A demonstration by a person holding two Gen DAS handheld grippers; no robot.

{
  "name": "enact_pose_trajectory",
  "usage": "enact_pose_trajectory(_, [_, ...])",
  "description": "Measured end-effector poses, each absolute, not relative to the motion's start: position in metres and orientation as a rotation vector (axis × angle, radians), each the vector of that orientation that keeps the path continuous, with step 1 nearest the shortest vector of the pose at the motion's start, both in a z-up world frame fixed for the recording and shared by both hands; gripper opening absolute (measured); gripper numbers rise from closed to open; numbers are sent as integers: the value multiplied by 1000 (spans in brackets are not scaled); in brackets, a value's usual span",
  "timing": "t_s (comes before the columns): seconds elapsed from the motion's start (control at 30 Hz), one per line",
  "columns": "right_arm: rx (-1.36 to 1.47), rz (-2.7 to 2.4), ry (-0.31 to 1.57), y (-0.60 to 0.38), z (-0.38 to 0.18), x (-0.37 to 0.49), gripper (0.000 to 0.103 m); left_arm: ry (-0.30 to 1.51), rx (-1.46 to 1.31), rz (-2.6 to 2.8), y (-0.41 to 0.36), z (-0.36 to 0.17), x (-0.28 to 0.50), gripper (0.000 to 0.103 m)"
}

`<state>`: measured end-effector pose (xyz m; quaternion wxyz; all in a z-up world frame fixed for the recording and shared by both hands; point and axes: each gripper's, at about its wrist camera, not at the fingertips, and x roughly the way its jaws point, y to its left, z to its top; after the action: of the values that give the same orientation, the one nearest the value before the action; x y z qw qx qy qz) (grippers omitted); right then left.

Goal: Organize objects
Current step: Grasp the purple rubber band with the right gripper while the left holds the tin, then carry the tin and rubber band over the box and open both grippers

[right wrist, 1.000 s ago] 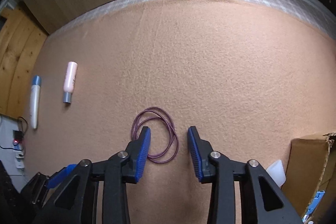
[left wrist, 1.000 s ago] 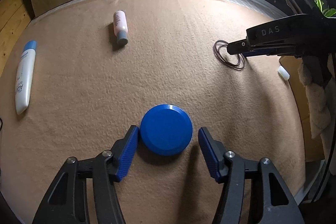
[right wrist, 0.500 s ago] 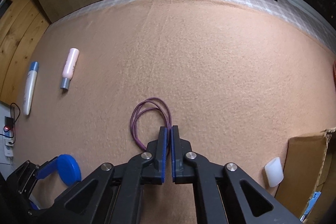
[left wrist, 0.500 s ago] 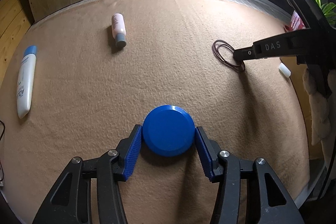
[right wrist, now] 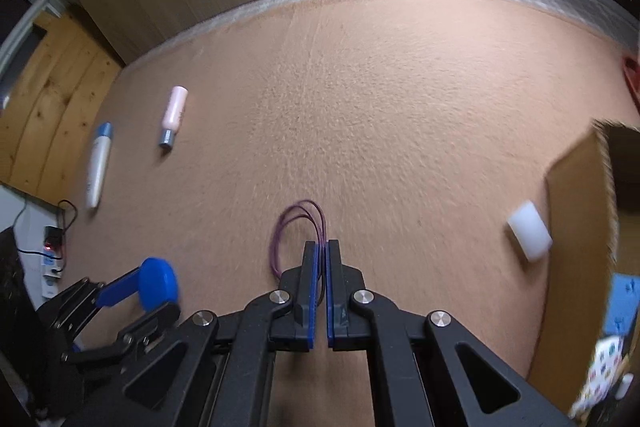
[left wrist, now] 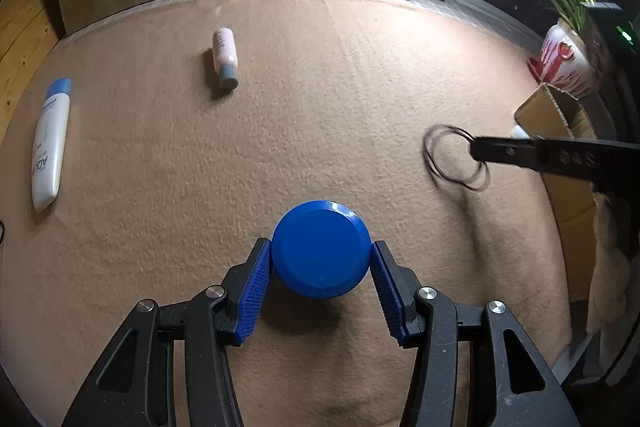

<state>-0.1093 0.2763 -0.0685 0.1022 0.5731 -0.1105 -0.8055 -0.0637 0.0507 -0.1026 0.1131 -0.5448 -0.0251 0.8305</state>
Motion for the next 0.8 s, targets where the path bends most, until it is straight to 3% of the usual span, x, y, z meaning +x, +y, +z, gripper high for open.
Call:
enact_pose_trajectory(0.33, [1562, -2470, -449, 317, -16, -55, 3, -60, -1503, 2409, 75, -74, -62, 54])
enact_pose_trajectory(0.8, [1520, -2688, -526, 399, 21, 18, 3, 40, -1313, 2304, 179, -27, -75, 54])
